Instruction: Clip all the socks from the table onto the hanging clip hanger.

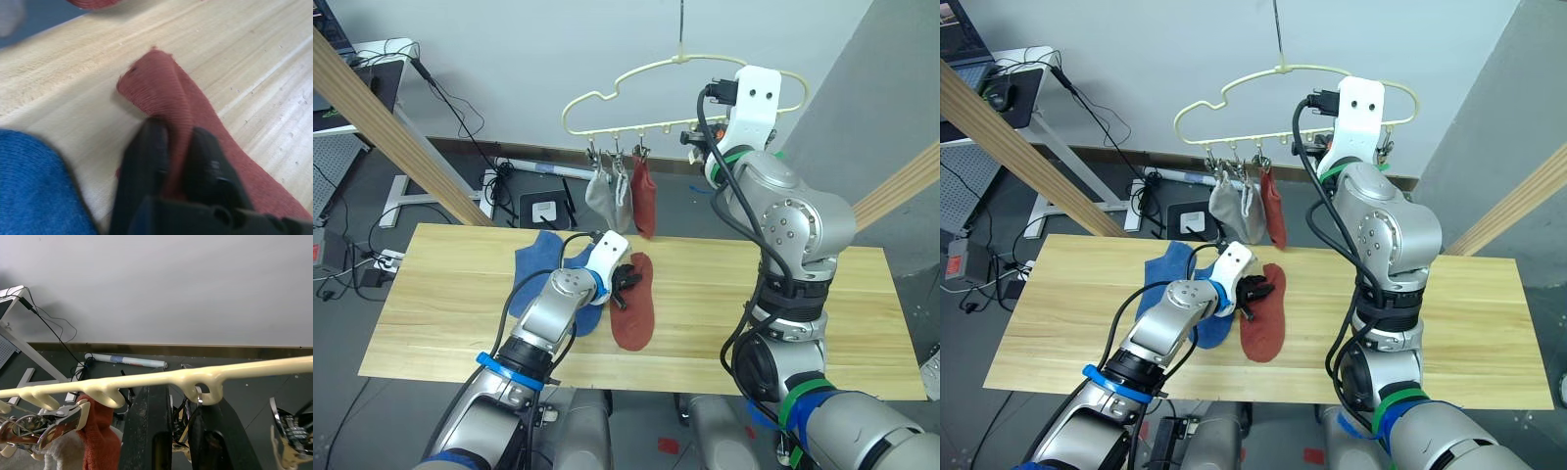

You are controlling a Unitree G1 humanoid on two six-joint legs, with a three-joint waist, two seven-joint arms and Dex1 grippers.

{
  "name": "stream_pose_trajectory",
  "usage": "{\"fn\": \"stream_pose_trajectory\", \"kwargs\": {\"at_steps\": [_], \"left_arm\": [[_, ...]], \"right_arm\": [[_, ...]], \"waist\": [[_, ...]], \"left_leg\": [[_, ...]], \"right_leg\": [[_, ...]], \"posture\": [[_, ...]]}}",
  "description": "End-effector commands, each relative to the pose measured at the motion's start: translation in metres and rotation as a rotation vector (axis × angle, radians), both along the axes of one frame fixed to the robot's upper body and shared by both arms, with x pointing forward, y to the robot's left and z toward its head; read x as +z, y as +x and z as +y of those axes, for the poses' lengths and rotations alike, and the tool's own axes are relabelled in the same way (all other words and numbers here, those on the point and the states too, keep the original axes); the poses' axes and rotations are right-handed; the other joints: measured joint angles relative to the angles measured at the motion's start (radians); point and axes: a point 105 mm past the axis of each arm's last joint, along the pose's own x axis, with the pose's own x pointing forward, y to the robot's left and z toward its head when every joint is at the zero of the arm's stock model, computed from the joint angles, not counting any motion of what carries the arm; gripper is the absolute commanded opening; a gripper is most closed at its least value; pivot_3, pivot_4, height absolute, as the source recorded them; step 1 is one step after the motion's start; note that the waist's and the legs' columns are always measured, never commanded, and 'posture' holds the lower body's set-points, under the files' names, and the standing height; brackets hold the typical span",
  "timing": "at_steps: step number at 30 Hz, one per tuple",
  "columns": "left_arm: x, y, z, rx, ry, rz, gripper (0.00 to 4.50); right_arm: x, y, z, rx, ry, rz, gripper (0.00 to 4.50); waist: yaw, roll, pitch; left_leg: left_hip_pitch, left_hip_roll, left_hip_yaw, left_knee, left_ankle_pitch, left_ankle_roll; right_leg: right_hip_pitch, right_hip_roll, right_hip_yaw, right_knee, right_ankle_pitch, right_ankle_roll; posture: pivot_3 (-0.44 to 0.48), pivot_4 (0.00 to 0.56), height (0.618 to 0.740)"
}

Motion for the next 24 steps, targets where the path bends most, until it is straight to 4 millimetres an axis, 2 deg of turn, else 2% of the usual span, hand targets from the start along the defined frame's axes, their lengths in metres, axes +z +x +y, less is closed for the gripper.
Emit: {"fn": "stream_pose_trajectory", "kwargs": {"at_steps": [1, 6, 12, 18, 24], "left_arm": [[-0.014, -0.007, -0.001, -0.008, 0.026, 0.044, 0.06], [-0.005, -0.007, -0.007, -0.028, -0.034, 0.03, 0.06], [0.025, -0.007, -0.023, -0.076, -0.2, 0.01, 0.06], [0.077, -0.003, -0.045, -0.139, -0.414, -0.034, 0.06], [0.112, 0.002, -0.061, -0.178, -0.514, -0.08, 0.06]], "right_arm": [[0.022, -0.009, 0.001, 0.004, 0.017, -0.086, 0.06], [0.02, -0.009, 0.001, 0.006, 0.019, -0.078, 0.06], [0.019, -0.009, 0.003, 0.023, 0.028, -0.064, 0.06], [0.02, -0.01, 0.006, 0.036, 0.04, -0.056, 0.06], [0.02, -0.011, 0.006, 0.041, 0.046, -0.053, 0.06]], "waist": [[0.0, 0.0, 0.0], [0.0, 0.0, 0.0], [0.0, 0.0, 0.0], [0.001, 0.0, 0.0], [-0.001, 0.0, 0.0]], "left_leg": [[0.0, 0.0, 0.0, 0.0, 0.0, 0.0], [0.0, 0.0, 0.0, 0.0, 0.0, 0.0], [0.0, 0.0, 0.0, 0.0, 0.0, 0.0], [-0.001, 0.0, -0.001, 0.001, 0.0, 0.0], [-0.001, 0.0, -0.001, 0.002, 0.0, 0.0]], "right_leg": [[0.0, 0.0, 0.0, 0.0, 0.0, 0.0], [0.0, 0.0, 0.0, 0.0, 0.0, 0.0], [0.0, 0.0, 0.0, 0.0, 0.0, 0.0], [0.0, 0.0, -0.001, 0.0, 0.0, 0.0], [0.0, 0.0, -0.001, 0.0, 0.0, 0.0]], "posture": [[-0.005, 0.352, 0.74], [-0.004, 0.351, 0.74], [0.003, 0.345, 0.74], [0.001, 0.341, 0.74], [-0.01, 0.335, 0.74]]}}
